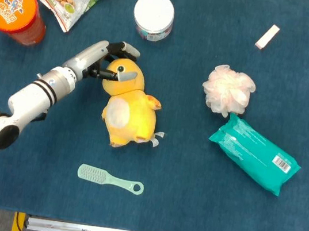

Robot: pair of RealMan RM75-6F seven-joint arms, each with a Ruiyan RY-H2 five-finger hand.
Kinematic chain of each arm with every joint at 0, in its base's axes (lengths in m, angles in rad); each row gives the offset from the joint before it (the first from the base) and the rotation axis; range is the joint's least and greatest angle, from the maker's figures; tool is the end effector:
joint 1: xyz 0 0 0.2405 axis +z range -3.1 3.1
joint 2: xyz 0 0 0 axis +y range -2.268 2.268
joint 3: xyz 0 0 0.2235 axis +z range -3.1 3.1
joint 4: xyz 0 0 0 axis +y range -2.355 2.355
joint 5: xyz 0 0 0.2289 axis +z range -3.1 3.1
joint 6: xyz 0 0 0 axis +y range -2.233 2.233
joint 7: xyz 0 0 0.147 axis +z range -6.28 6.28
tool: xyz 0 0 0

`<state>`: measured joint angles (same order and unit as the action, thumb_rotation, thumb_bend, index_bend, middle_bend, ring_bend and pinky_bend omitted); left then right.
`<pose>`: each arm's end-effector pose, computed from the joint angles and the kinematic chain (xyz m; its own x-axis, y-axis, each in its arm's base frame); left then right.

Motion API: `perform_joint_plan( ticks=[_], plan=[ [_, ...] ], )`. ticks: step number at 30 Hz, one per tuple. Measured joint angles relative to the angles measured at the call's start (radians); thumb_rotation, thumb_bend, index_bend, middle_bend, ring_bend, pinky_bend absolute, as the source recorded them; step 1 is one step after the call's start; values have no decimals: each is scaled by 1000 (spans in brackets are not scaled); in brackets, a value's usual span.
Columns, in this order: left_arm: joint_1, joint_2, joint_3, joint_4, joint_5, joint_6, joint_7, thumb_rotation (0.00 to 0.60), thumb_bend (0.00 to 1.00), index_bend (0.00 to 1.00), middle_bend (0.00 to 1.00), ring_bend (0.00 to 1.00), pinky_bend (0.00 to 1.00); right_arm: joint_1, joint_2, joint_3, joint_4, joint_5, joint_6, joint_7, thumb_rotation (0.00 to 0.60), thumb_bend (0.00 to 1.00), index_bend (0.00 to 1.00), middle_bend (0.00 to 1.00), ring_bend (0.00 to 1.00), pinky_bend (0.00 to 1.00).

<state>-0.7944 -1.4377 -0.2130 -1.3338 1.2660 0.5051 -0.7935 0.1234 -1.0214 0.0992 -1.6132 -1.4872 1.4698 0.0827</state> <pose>-0.1588 0.3596 -0.0336 -0.2936 0.6565 0.6949 0.9458 0.0936 0.3111 -0.2883 -0.2062 0.1634 0.4007 0.0547 0.9146 -0.9146 -0.0341 0.4028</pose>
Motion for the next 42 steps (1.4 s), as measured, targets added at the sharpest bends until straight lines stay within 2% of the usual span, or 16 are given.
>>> perform_joint_plan(
  ticks=[12, 28, 36, 42],
  plan=[
    [-22, -56, -9, 86, -43, -28, 39, 333, 144, 233, 258, 211, 276, -5, 0, -2, 6, 0, 0, 16, 600, 120, 190, 179, 60, 0],
    [11, 38, 4, -12, -6, -48, 26, 335, 144, 235, 260, 216, 276, -15, 4, -6, 0, -15, 17, 26, 600, 120, 190, 181, 69, 0],
    [28, 22, -21, -13, -15, 18, 22, 336, 143, 234, 248, 207, 276, -19, 5, -7, 2, -14, 19, 31, 600, 120, 190, 183, 69, 0],
    [19, 6, -17, -5, -8, 8, 24, 334, 144, 234, 248, 208, 275, -18, 2, -6, 10, -10, 13, 35, 600, 121, 190, 185, 71, 0]
  ],
)
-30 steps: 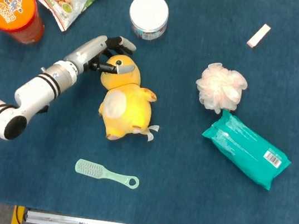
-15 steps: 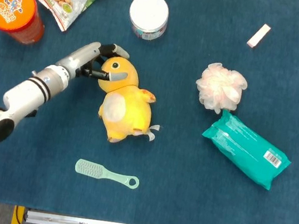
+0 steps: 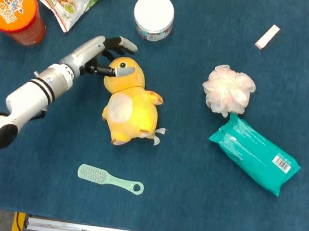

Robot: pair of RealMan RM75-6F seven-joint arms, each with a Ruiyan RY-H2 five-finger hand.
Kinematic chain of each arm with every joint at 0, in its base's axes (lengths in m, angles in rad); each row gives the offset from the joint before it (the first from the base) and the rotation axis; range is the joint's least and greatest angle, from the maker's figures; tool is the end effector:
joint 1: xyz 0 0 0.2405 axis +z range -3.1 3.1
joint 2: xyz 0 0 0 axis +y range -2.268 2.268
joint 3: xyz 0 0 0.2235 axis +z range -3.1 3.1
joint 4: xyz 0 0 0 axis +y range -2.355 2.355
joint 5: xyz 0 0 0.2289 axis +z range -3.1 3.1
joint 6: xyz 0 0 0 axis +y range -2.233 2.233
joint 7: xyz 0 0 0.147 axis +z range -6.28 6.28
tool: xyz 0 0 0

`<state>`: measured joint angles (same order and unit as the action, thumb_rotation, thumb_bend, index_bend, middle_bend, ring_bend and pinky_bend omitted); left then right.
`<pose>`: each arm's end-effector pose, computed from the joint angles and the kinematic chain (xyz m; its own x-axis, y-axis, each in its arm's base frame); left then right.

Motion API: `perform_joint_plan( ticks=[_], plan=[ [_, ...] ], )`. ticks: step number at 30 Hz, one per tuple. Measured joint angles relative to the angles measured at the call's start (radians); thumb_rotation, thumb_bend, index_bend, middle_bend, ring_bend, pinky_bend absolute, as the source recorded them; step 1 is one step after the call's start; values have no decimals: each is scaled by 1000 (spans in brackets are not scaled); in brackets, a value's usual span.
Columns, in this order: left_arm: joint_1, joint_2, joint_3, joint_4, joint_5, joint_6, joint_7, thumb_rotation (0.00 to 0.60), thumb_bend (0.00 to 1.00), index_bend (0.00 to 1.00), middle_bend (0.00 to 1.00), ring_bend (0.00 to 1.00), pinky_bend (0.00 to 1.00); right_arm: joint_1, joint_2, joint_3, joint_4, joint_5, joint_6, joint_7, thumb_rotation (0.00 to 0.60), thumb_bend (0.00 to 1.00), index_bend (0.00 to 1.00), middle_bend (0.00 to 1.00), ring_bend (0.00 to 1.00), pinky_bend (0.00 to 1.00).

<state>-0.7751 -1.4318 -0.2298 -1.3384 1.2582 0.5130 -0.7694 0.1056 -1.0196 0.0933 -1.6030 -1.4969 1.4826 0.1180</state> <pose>-0.1617 0.3611 -0.0287 -0.2962 0.6382 0.7106 0.9457 0.0915 0.3120 -0.2926 -0.1999 0.1654 0.3811 0.0540 0.9230 -0.9234 -0.0281 0.3829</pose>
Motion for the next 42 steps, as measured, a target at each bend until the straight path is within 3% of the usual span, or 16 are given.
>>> perform_joint_plan(
  ticks=[17, 30, 42],
  plan=[
    [3, 17, 45, 19, -4, -46, 39, 335, 144, 236, 249, 207, 274, 1, -6, 0, 5, -3, -2, 5, 600, 121, 190, 188, 75, 0],
    [17, 31, 0, -9, -24, 3, 21, 334, 144, 237, 250, 207, 275, -2, -5, 2, 12, -2, 2, 14, 600, 120, 189, 188, 75, 0],
    [-2, -12, 22, 32, -31, -41, 50, 335, 144, 237, 249, 207, 274, -7, -6, 1, 22, 4, 2, 25, 600, 120, 190, 190, 83, 0]
  ],
)
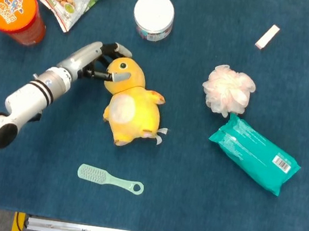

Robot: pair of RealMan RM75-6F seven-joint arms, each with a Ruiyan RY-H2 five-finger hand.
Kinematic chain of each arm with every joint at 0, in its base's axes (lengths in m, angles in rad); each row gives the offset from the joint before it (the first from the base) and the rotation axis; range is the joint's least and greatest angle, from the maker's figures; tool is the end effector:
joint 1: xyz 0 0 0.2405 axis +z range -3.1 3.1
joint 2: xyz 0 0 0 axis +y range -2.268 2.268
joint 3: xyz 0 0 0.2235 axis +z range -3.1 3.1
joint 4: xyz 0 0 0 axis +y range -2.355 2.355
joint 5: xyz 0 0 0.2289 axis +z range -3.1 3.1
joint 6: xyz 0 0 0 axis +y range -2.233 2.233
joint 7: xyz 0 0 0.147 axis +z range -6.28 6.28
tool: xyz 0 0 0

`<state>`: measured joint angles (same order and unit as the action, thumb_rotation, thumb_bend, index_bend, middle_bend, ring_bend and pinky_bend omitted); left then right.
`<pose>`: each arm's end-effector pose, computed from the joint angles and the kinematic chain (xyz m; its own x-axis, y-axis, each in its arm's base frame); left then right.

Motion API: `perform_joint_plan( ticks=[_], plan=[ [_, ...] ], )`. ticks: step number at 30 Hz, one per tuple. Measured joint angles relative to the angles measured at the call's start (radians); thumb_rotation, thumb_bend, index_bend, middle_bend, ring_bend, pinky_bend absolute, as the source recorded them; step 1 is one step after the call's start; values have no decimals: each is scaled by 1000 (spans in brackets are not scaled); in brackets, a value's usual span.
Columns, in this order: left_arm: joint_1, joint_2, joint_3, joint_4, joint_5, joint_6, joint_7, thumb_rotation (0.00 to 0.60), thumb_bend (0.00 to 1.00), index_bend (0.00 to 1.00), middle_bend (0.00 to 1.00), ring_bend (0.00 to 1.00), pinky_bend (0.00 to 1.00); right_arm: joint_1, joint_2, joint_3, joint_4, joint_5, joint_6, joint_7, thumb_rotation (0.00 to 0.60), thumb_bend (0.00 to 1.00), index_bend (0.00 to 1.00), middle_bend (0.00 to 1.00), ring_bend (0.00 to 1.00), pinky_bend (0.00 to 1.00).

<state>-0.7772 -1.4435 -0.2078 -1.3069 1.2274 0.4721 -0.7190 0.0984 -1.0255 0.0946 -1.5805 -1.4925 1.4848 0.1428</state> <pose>-0.1762 0.3586 -0.0350 -0.2567 0.6548 0.7108 0.9633 0.1132 0.2436 -0.2984 -0.1985 0.1673 0.3731 0.0566 0.9261 -0.9271 -0.0162 0.3745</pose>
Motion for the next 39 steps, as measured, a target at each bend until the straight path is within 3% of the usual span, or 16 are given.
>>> perform_joint_plan(
  ticks=[10, 19, 22, 26, 29, 39],
  plan=[
    [22, 73, 10, -77, 13, -25, -18, 334, 144, 238, 249, 209, 274, 0, -3, 1, 5, -1, 0, 5, 600, 120, 190, 192, 84, 0],
    [60, 71, -10, -90, 26, 86, -25, 342, 143, 235, 241, 208, 275, 5, -4, 1, 3, -7, -4, 6, 600, 120, 190, 192, 84, 0],
    [73, 70, -18, -100, 37, 133, -29, 380, 144, 235, 240, 208, 275, 4, -2, 2, 3, -4, -3, 5, 600, 120, 190, 192, 84, 0],
    [102, 91, -21, -147, 67, 208, -30, 543, 144, 234, 239, 208, 274, 3, 7, 1, 5, 4, -10, -4, 600, 121, 190, 192, 84, 16],
    [131, 121, -19, -185, 93, 279, -19, 600, 144, 234, 239, 208, 273, 3, 14, 3, 4, 15, -18, -3, 600, 120, 190, 192, 84, 25],
    [270, 238, -3, -306, 128, 559, 126, 600, 144, 235, 239, 208, 270, 12, 36, 8, 22, 58, -73, 24, 600, 142, 190, 192, 84, 86]
  ],
)
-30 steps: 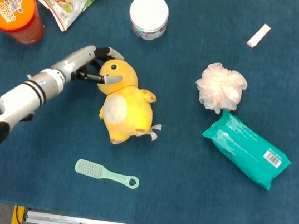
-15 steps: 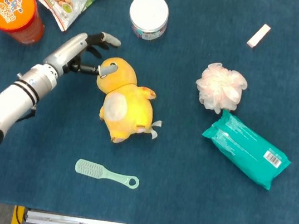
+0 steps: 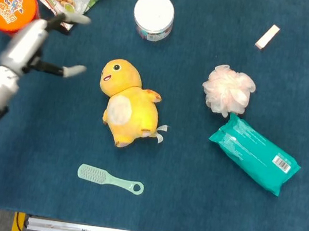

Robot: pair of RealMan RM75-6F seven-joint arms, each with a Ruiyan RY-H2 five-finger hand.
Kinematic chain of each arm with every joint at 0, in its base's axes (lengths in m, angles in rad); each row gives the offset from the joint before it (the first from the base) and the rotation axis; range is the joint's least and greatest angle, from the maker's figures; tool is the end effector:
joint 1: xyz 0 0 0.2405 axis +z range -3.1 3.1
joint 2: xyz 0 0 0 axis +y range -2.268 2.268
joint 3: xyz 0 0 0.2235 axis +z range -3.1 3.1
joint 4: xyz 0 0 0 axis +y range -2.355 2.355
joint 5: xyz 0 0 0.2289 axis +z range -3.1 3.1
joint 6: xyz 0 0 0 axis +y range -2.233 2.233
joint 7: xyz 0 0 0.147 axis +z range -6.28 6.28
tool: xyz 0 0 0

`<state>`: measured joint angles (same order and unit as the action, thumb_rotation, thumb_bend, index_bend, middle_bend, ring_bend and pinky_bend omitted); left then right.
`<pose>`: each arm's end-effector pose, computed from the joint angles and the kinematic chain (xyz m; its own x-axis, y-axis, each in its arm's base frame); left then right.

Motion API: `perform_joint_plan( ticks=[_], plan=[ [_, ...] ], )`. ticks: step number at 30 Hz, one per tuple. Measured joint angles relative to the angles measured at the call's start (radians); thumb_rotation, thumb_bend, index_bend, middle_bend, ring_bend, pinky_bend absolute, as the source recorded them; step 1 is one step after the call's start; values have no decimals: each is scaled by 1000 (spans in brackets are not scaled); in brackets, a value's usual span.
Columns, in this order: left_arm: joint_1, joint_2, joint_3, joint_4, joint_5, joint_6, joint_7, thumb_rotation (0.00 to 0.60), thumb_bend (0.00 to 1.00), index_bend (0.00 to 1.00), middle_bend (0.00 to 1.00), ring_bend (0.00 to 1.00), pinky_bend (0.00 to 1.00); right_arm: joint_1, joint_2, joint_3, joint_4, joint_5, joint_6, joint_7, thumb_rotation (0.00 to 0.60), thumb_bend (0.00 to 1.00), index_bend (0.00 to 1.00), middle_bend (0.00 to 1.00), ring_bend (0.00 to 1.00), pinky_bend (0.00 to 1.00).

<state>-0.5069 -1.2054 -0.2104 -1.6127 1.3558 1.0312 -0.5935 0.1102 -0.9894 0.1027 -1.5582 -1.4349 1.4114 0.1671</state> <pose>-0.1898 0.3162 0.0706 -0.2444 0.3043 0.9207 0.9457 -0.1353 0.2957 -0.3148 -0.2047 0.1787 0.3965 0.0119 0.9180 -0.9174 0.0427 0.3957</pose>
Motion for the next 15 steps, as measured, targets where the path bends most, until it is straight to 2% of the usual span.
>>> perform_joint_plan(
  ticks=[6, 15],
  plan=[
    [98, 42, 22, -19, -2, 173, 179, 600, 144, 235, 239, 208, 267, 14, -1, -4, 24, 19, -50, 7, 600, 157, 190, 192, 84, 86],
    [272, 50, 104, -8, 24, 407, 405, 600, 144, 235, 237, 207, 245, 31, -8, -9, 20, 11, -75, -1, 600, 158, 190, 192, 84, 86]
  ],
)
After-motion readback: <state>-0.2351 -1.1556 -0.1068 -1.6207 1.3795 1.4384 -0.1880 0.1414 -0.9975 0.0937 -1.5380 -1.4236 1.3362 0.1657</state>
